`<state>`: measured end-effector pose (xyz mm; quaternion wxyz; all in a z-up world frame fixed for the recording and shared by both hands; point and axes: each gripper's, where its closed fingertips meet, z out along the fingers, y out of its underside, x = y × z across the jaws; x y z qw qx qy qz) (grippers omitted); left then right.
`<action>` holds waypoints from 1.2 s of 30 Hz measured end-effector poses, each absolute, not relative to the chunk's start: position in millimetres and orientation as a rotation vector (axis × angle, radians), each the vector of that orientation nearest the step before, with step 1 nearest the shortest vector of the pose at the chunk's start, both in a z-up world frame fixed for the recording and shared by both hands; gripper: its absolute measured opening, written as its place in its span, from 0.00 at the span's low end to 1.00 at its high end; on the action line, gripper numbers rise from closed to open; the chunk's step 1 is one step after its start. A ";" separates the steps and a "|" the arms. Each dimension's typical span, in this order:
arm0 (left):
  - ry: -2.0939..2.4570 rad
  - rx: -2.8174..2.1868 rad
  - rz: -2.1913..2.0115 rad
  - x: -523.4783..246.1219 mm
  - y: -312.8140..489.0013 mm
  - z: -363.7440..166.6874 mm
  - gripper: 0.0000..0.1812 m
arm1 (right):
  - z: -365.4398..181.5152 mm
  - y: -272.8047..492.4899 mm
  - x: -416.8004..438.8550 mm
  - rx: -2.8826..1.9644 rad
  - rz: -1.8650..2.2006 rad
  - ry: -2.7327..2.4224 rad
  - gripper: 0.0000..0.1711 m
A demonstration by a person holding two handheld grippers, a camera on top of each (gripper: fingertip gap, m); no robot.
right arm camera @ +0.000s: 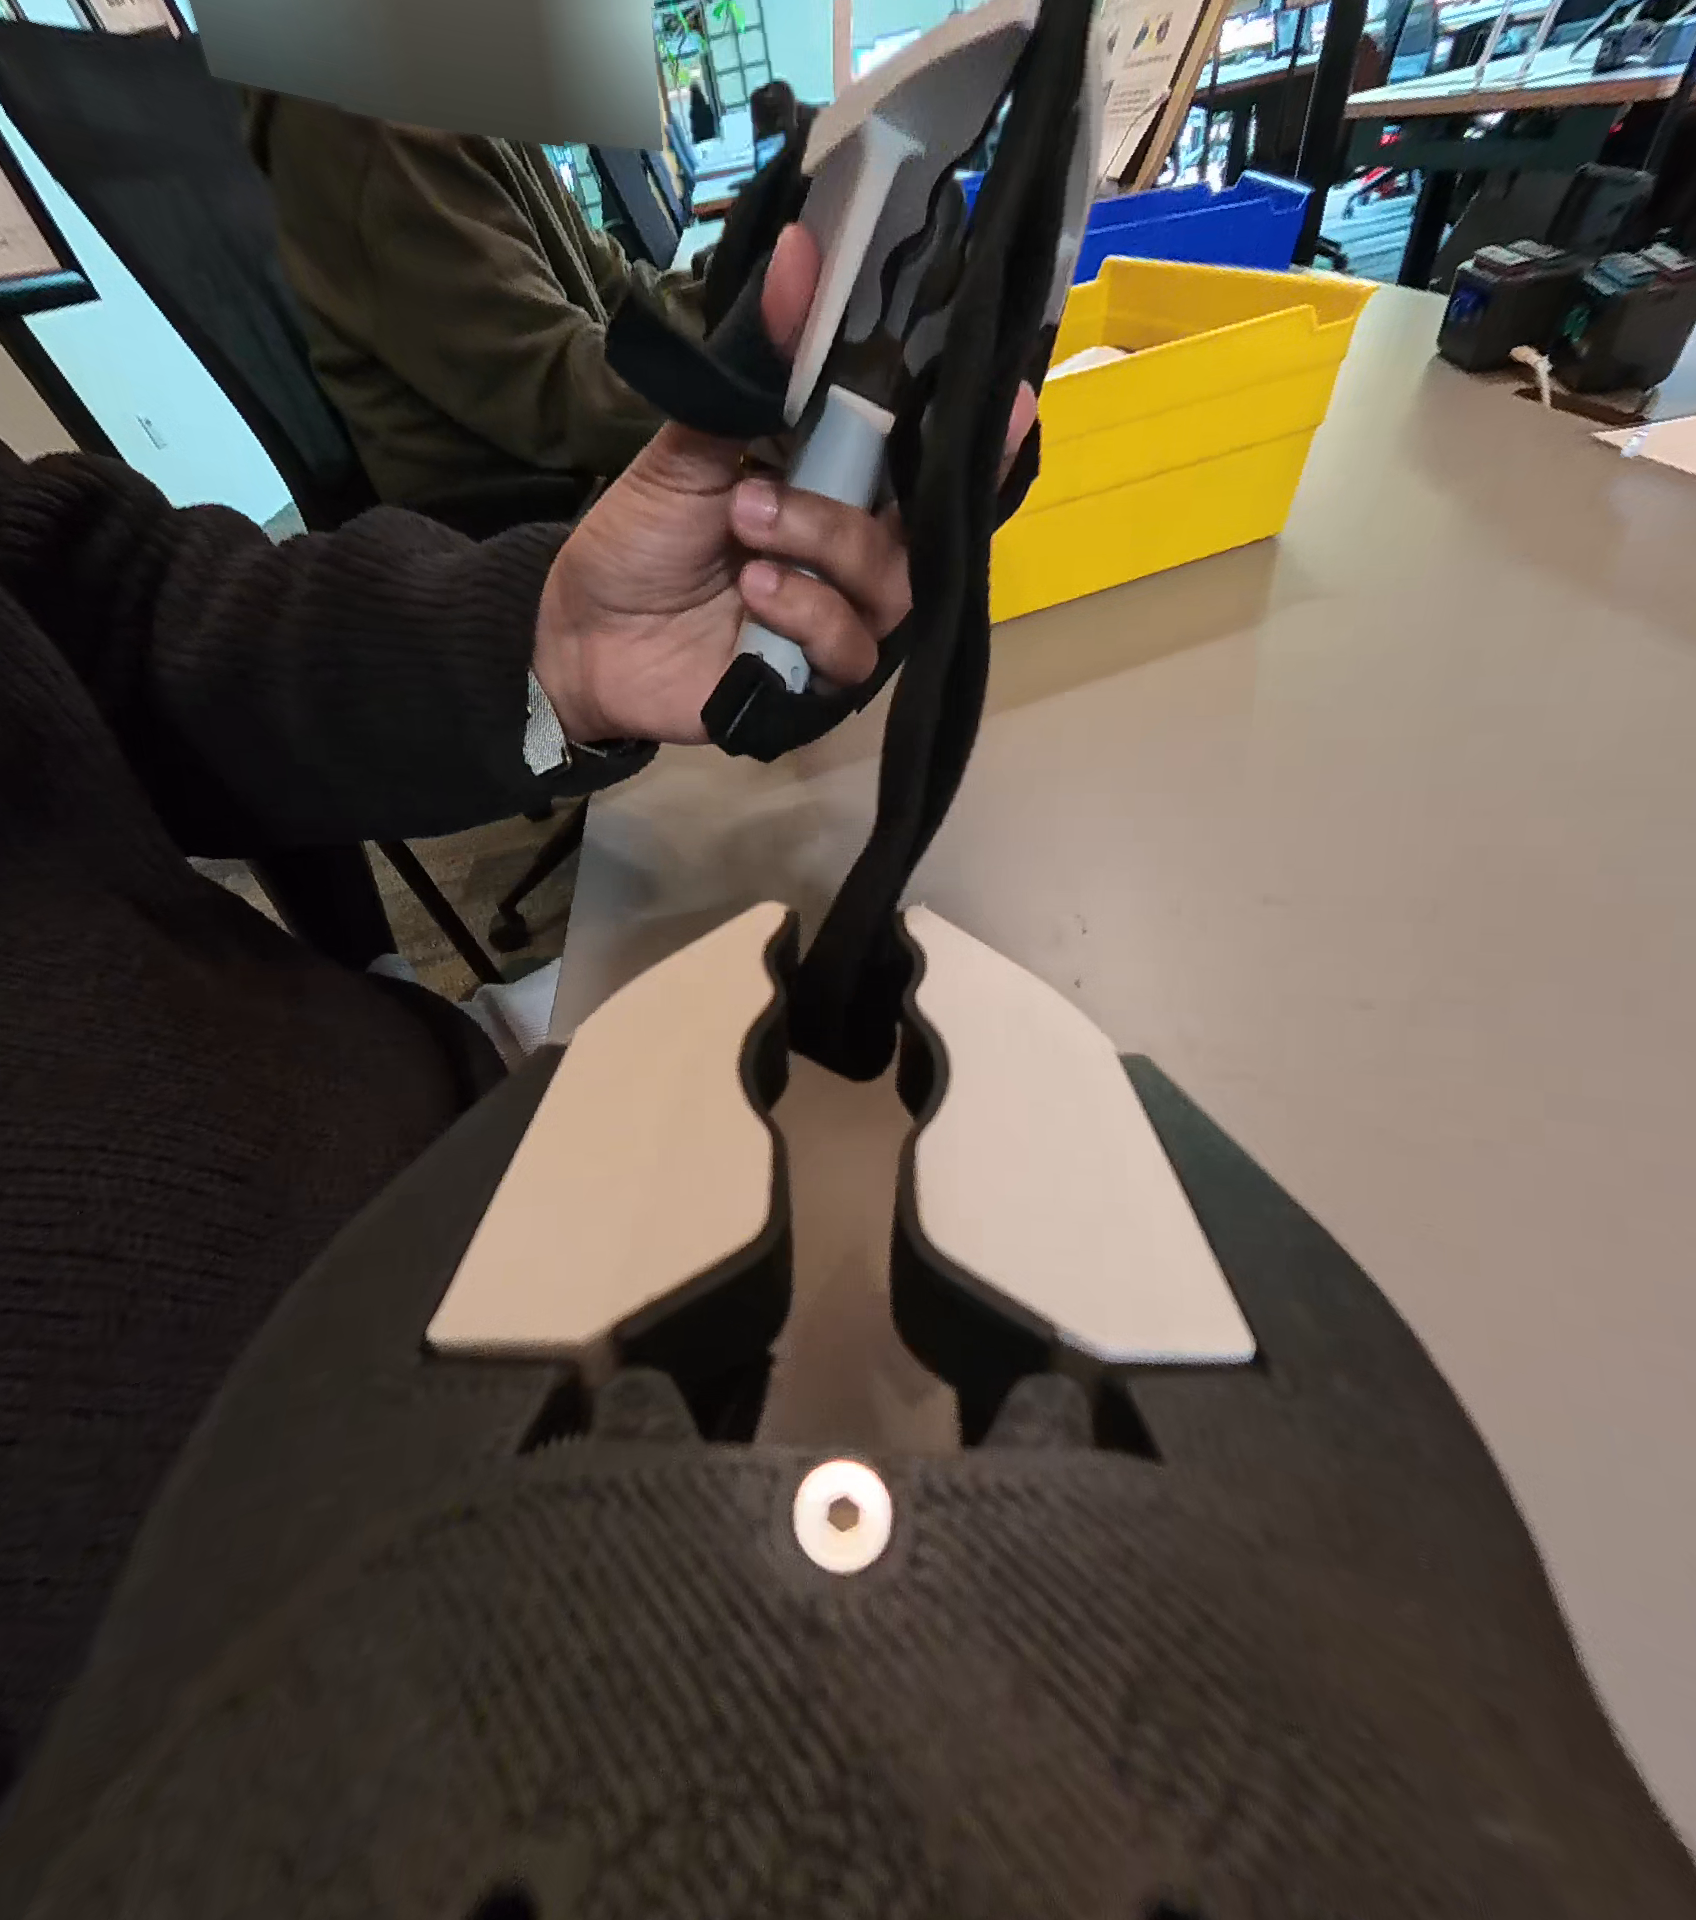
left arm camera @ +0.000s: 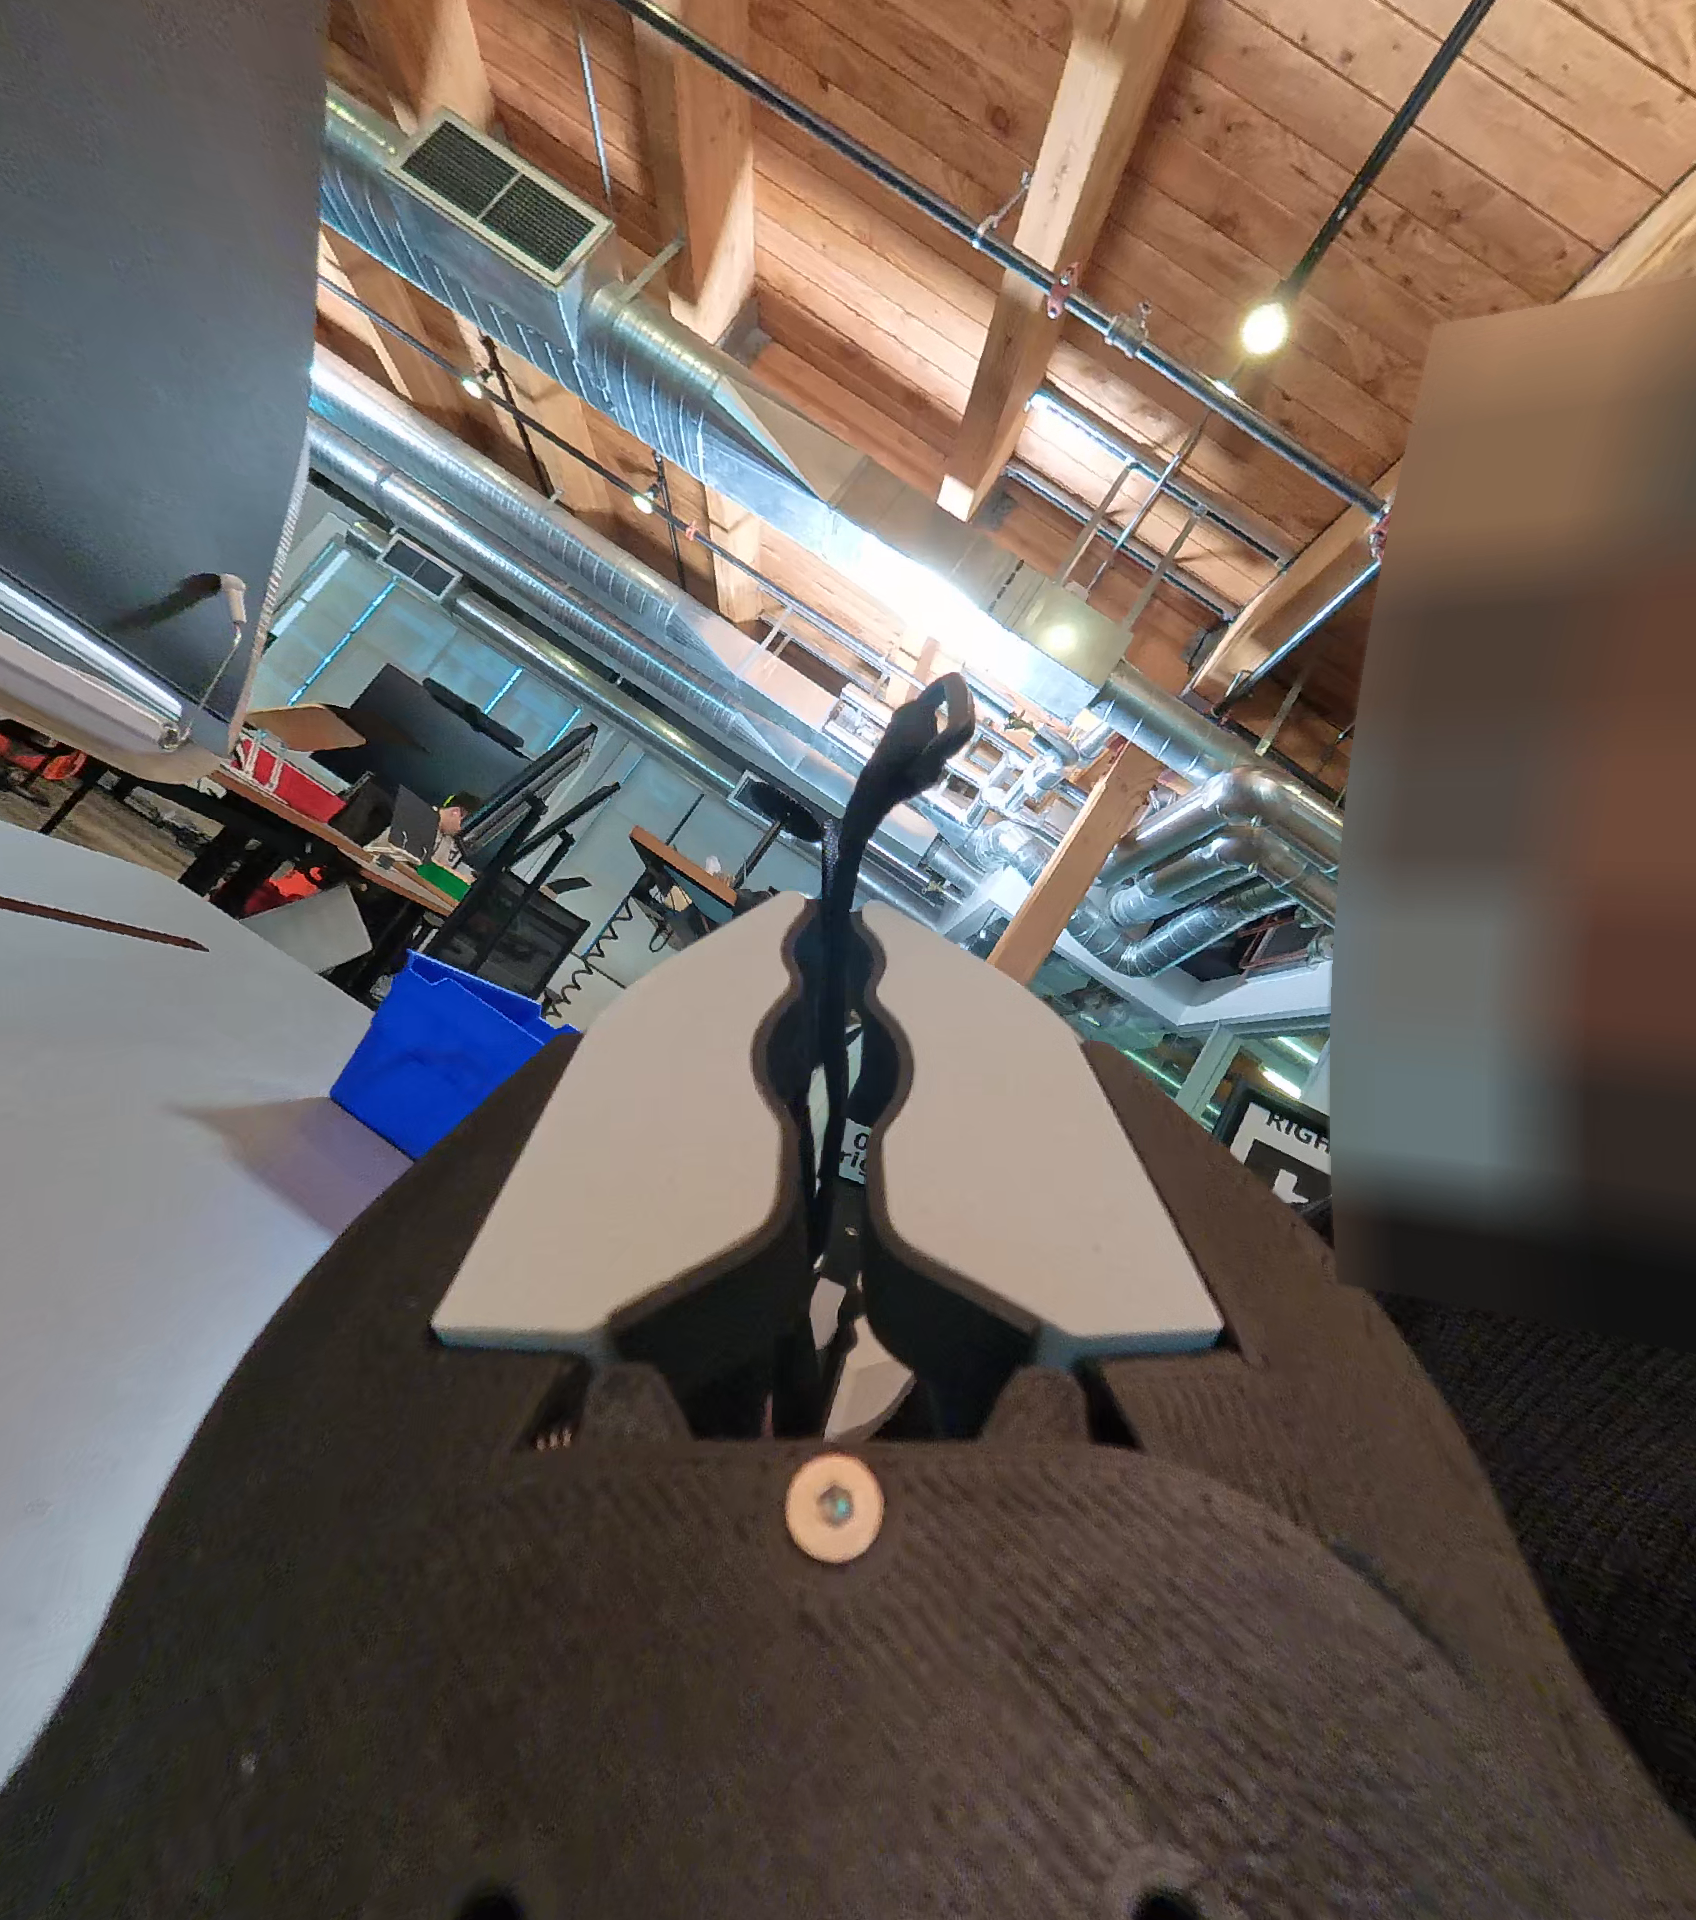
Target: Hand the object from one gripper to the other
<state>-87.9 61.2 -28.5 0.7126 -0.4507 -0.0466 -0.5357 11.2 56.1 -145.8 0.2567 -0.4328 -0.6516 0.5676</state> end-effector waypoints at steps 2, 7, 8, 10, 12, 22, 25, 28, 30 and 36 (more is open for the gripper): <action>-0.109 -0.995 -1.191 -89.6 61.3 -29.2 0.03 | -143.1 59.3 11.3 -1.184 1.557 -1.745 0.08; -0.147 -1.004 -1.179 -97.6 64.1 -32.9 0.06 | -135.3 62.4 12.7 -1.219 1.662 -1.690 0.06; -0.196 -1.015 -1.161 -103.7 67.6 -35.9 0.16 | -134.7 63.4 12.9 -1.227 1.673 -1.683 0.06; -0.341 -1.085 -1.041 -123.3 78.9 -50.8 0.42 | -132.9 66.0 12.5 -1.237 1.687 -1.663 0.06; -0.399 -1.155 -0.894 -137.0 83.1 -62.7 0.54 | -131.1 68.3 12.2 -1.247 1.705 -1.641 0.06; 0.178 -1.599 -0.384 -61.2 102.3 -93.9 0.57 | -122.3 66.8 17.5 -1.341 1.962 -1.595 0.07; 0.318 -1.656 -0.362 -40.7 102.2 -105.9 0.57 | -107.6 72.8 23.4 -1.332 2.138 -1.503 0.07; 0.459 -1.732 -0.322 -25.7 100.5 -122.6 0.49 | -95.2 80.5 28.5 -1.330 2.323 -1.397 0.07; 0.511 -1.788 -0.205 -26.8 103.3 -134.9 0.48 | -90.3 82.4 31.5 -1.327 2.432 -1.357 0.07; 0.682 -1.826 -0.049 -13.8 101.5 -152.4 0.35 | -93.9 59.9 37.4 -1.309 2.512 -1.508 0.08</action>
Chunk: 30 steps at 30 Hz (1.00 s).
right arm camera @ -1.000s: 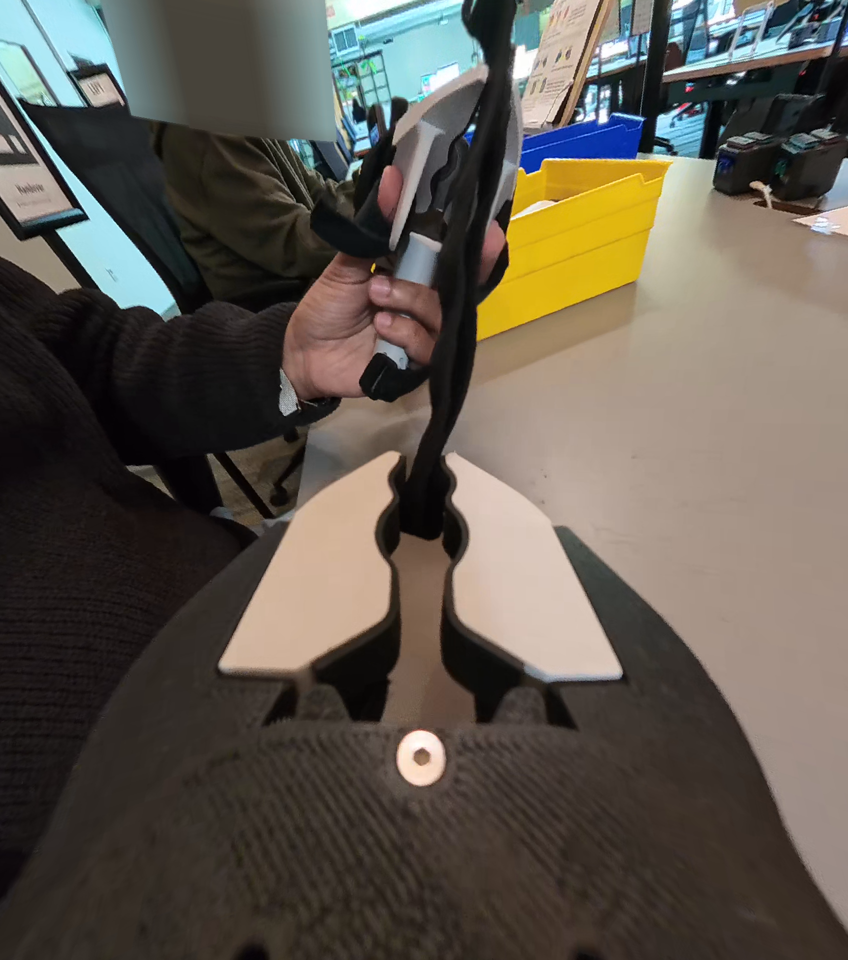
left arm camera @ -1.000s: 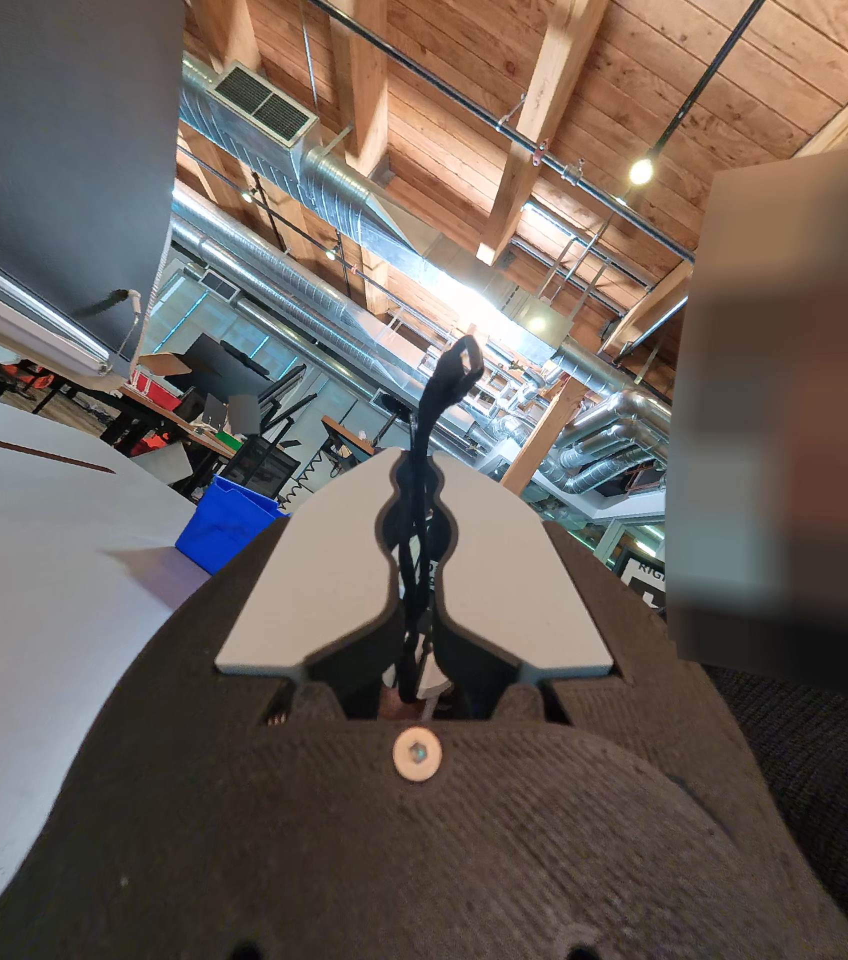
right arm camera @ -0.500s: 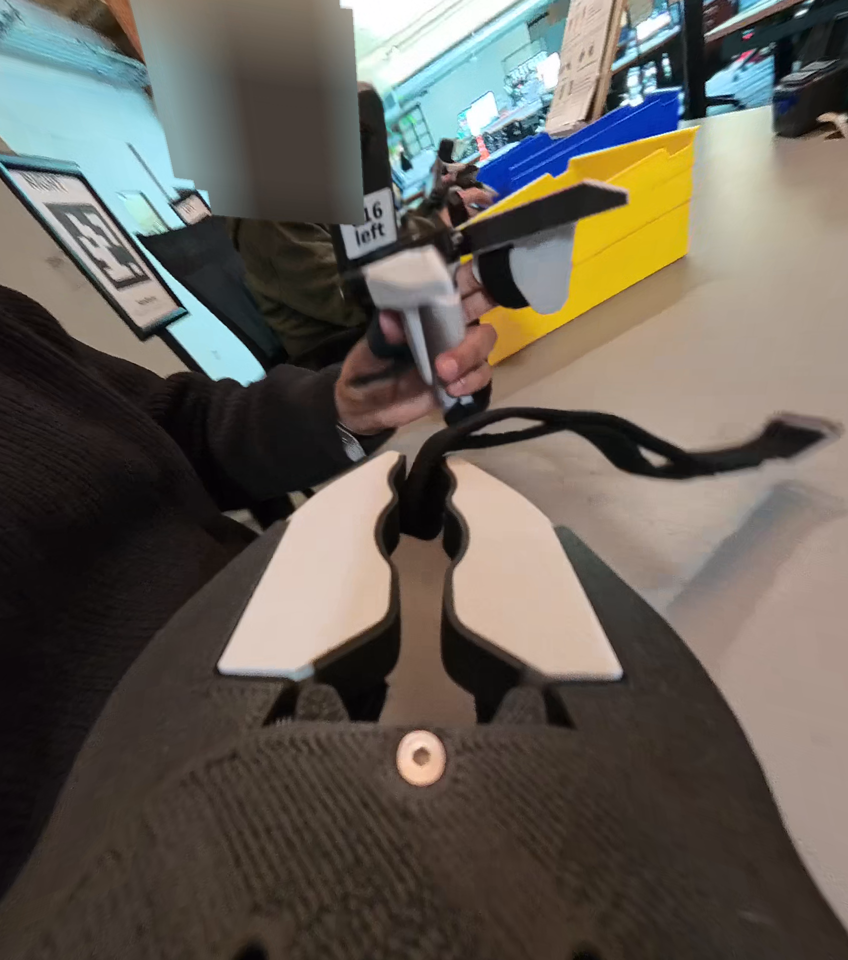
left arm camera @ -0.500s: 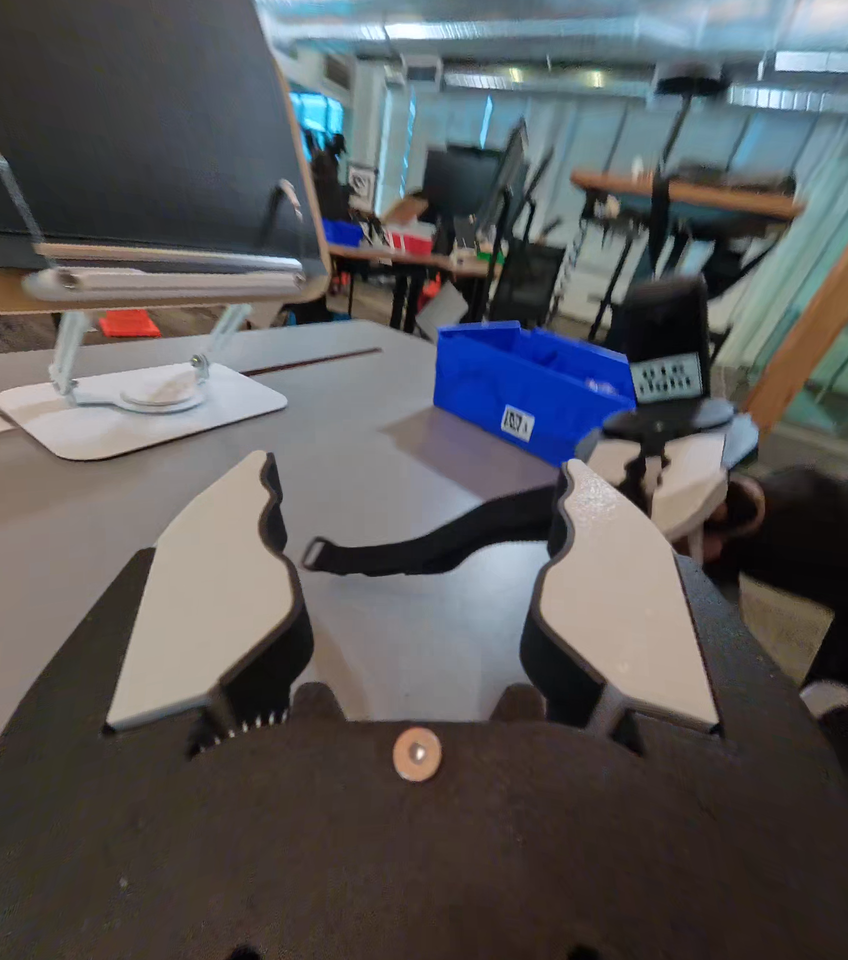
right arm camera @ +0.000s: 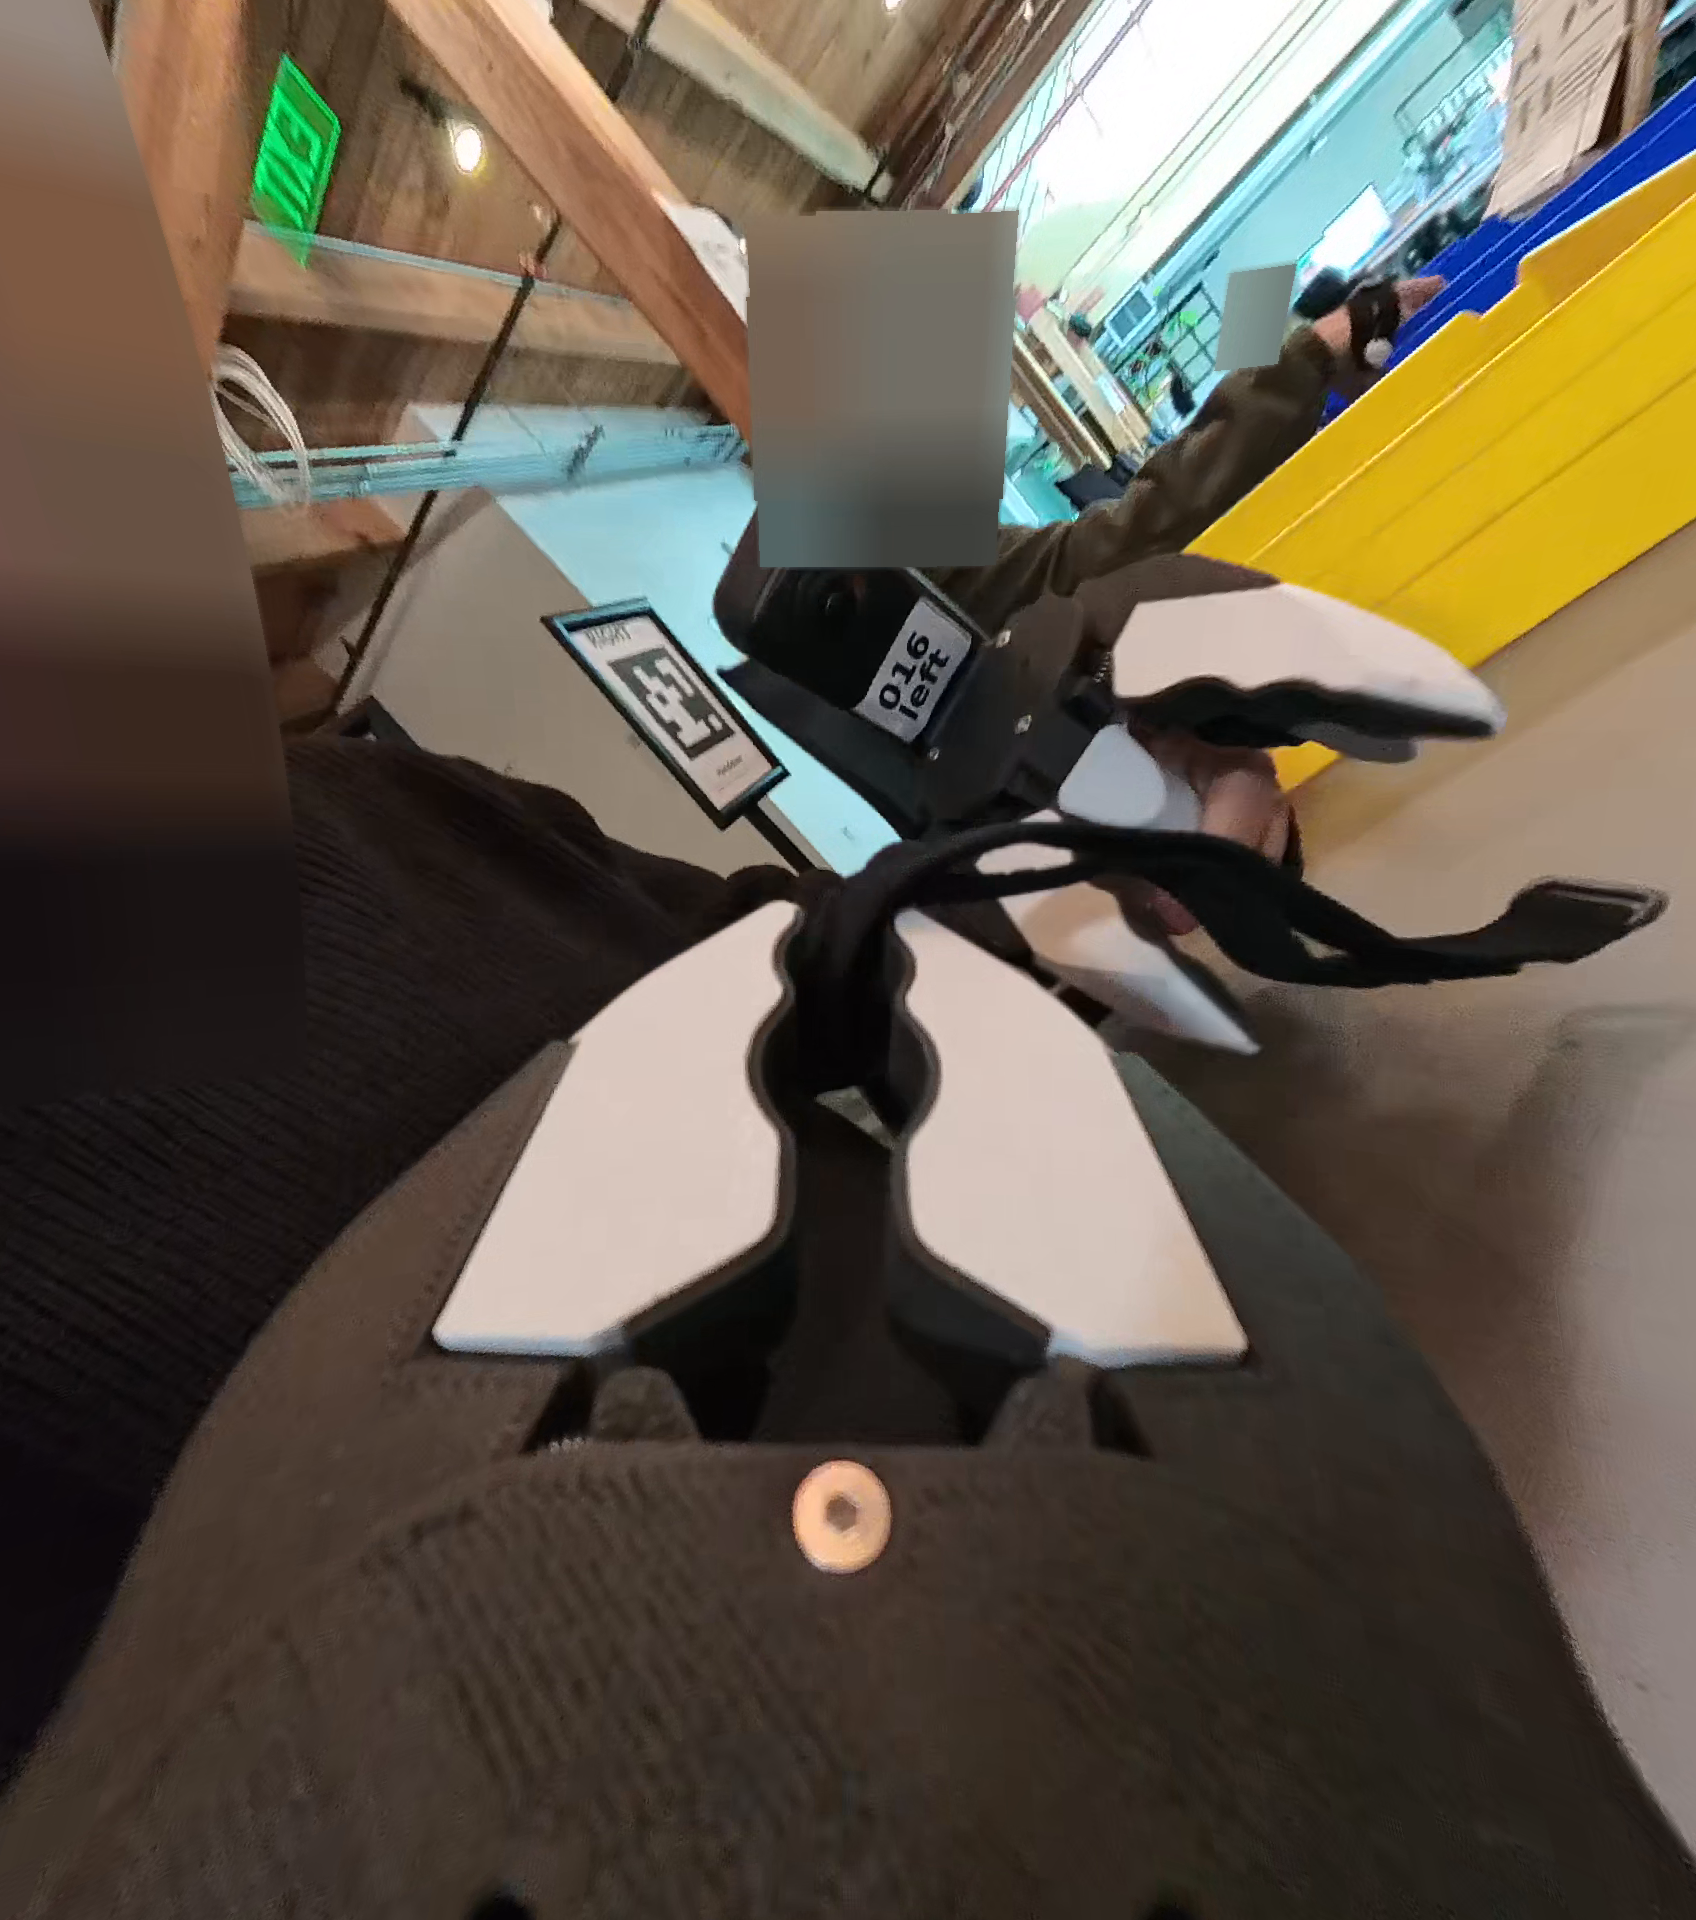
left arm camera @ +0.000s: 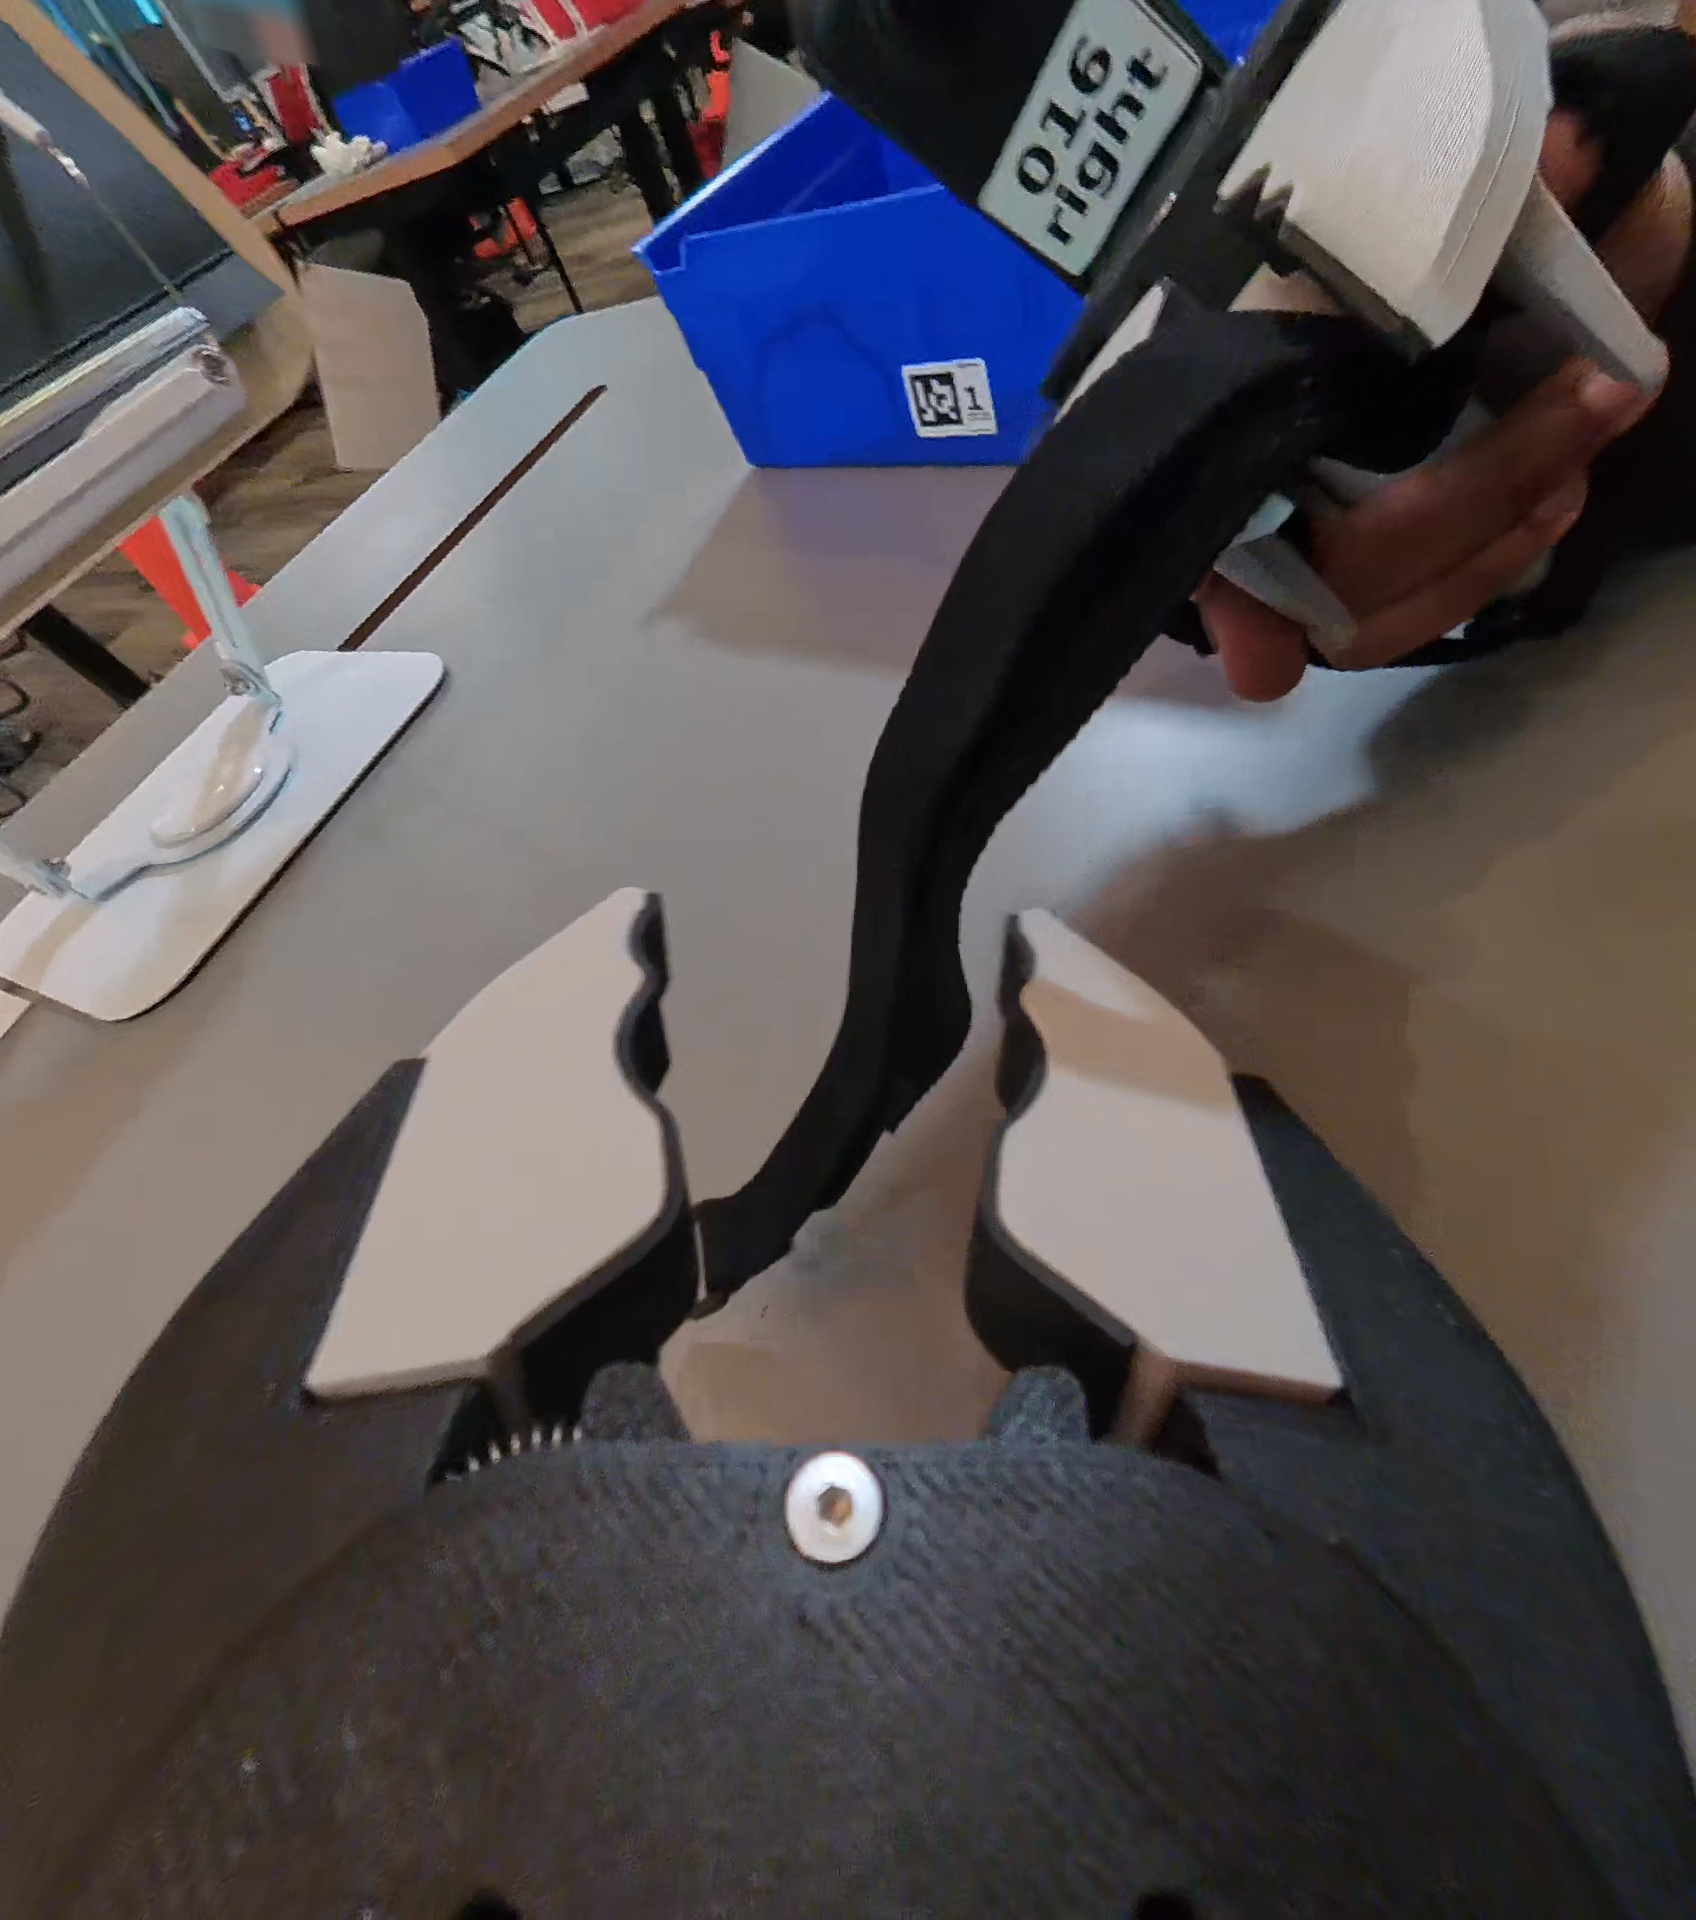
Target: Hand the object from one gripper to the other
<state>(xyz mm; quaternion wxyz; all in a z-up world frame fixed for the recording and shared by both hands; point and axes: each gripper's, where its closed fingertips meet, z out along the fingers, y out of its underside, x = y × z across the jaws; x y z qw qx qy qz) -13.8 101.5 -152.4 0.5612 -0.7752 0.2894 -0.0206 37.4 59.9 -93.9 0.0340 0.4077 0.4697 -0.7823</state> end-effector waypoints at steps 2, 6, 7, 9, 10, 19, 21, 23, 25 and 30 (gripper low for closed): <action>0.720 -1.836 -0.054 -9.6 98.9 -155.3 0.24 | -95.8 54.0 38.4 1.243 -2.388 1.502 0.08; 0.724 -1.844 -0.114 -7.1 94.4 -153.5 0.05 | -93.1 55.7 38.7 1.232 -2.412 1.491 0.08; 0.712 -1.843 -0.133 -7.4 94.1 -151.7 0.04 | -91.8 57.4 38.4 1.232 -2.424 1.479 0.09; 0.678 -1.846 -0.160 -9.9 94.3 -149.1 0.04 | -88.8 59.7 37.8 1.229 -2.459 1.460 0.13; 0.661 -1.850 -0.174 -11.3 94.5 -148.3 0.04 | -86.9 61.0 37.0 1.232 -2.481 1.451 0.17; 0.356 -1.750 -0.553 -22.7 94.4 -122.2 0.04 | -87.0 81.6 24.7 1.428 -2.623 1.493 0.34; 0.284 -1.656 -0.725 -22.3 91.1 -108.5 0.03 | -90.0 84.3 22.6 1.475 -2.619 1.527 0.34; 0.230 -1.525 -0.913 -22.0 84.6 -90.8 0.03 | -96.2 87.1 19.0 1.552 -2.595 1.588 0.34; 0.172 -1.413 -1.079 -25.4 79.2 -77.3 0.03 | -103.7 90.4 15.0 1.645 -2.562 1.690 0.34; 0.131 -1.292 -1.309 -24.5 72.0 -66.3 0.03 | -115.2 92.3 9.8 1.776 -2.477 2.081 0.34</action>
